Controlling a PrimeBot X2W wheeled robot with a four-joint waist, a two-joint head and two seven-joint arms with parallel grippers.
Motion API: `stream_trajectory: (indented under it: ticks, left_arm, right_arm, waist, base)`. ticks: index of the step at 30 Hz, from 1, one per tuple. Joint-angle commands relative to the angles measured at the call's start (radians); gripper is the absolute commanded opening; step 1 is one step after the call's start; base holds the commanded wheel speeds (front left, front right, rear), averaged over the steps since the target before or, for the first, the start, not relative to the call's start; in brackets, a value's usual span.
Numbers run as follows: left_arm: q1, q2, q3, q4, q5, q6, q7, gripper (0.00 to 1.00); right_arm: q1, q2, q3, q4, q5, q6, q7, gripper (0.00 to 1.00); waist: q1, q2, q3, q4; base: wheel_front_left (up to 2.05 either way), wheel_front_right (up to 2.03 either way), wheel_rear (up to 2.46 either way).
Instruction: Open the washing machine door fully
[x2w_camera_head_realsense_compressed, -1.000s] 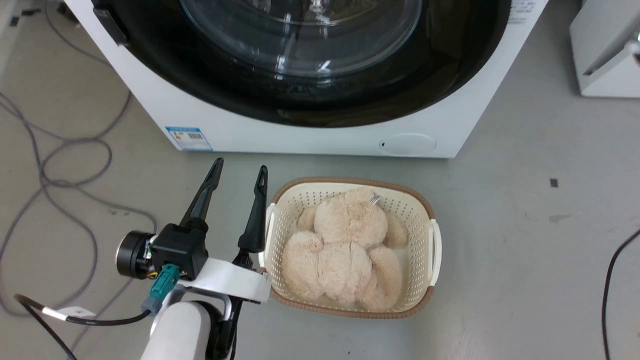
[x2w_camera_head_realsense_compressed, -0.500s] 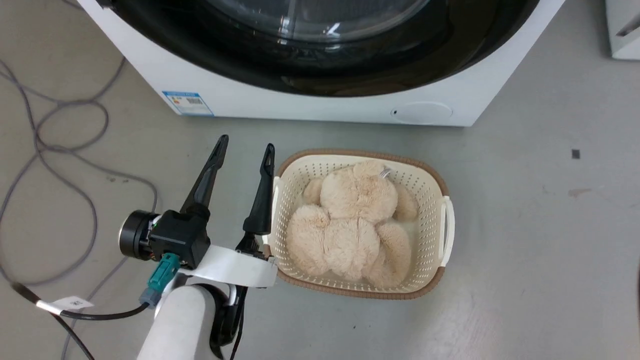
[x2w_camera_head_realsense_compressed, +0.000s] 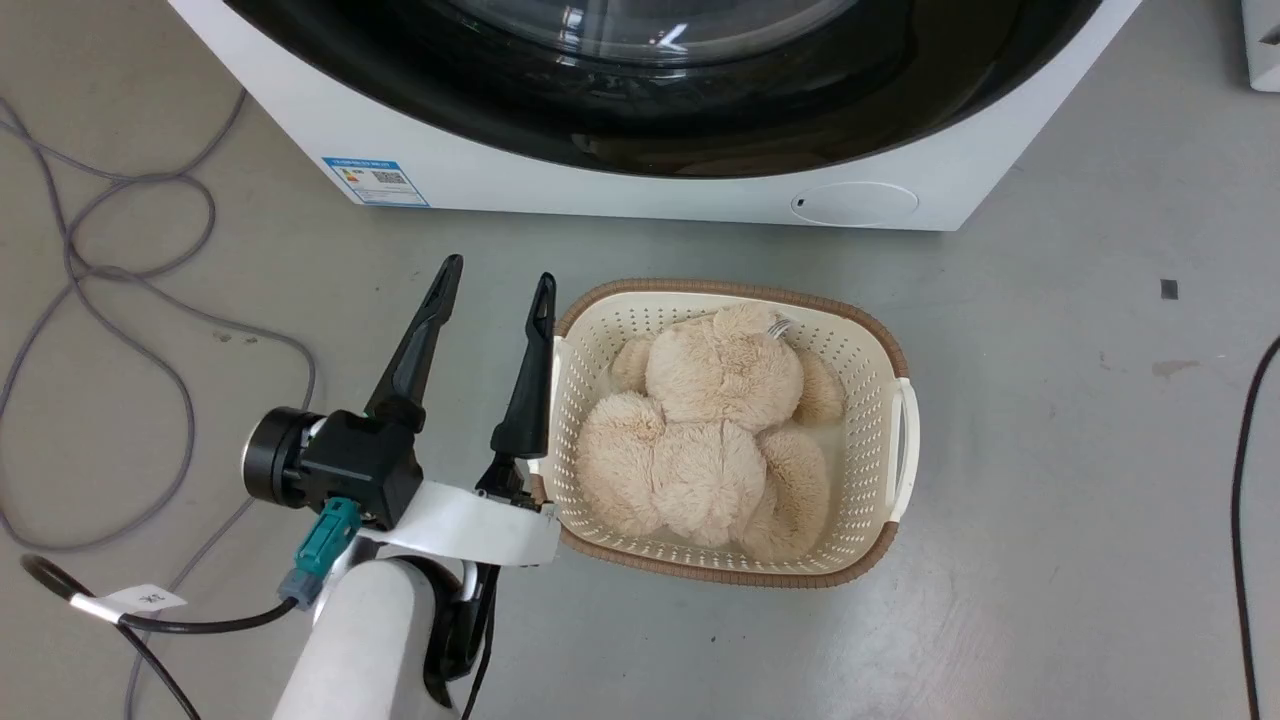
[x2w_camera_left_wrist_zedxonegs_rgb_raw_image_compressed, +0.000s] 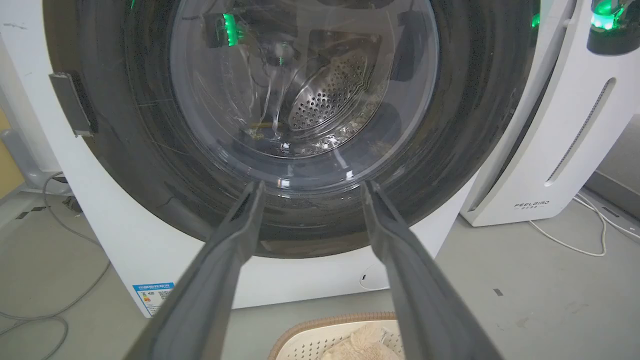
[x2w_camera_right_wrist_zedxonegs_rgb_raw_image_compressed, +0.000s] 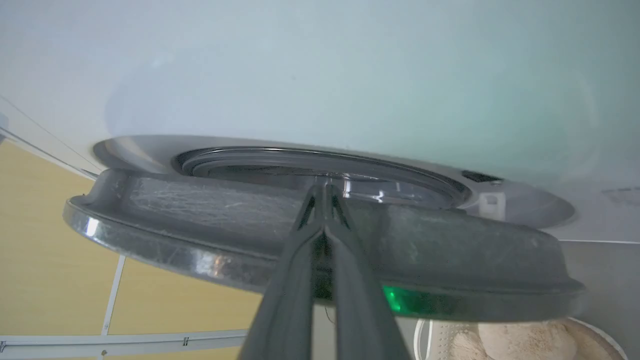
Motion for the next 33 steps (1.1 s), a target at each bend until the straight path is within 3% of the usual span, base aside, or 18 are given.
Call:
stream_trajectory:
  ticks: [1, 9, 16, 33]
  left_arm:
    - [-0.015, -0.006, 0.003, 0.002, -0.003, -0.005, -0.005, 1.0]
    - [-0.022, -0.01, 0.004, 0.008, 0.003, -0.009, -0.005, 1.0]
    - [-0.011, -0.011, 0.009, 0.028, 0.011, -0.011, -0.005, 1.0]
    - [0.105, -0.004, 0.02, 0.1, 0.017, -0.017, -0.005, 1.0]
  right_arm:
    - [0.0, 0.025, 0.003, 0.017, -0.01, 0.001, 0.009, 0.0]
    - [0.012, 0.083, 0.003, 0.062, -0.039, 0.001, 0.051, 0.0]
    - [0.066, 0.083, 0.003, 0.027, -0.051, 0.001, 0.066, 0.0]
    - [0.403, -0.007, 0.003, -0.273, -0.028, 0.001, -0.006, 0.0]
  waist:
    - [-0.0001, 0.0, 0.001, 0.001]
    - [-0.0001, 0.0, 0.007, 0.003]
    - [-0.0001, 0.0, -0.03, 0.009]
    - [-0.0001, 0.0, -0.242, 0.021]
  base:
    - [0.0, 0.0, 0.0]
    - [0.0, 0.0, 0.0]
    - [0.0, 0.0, 0.0]
    - [0.0, 0.0, 0.0]
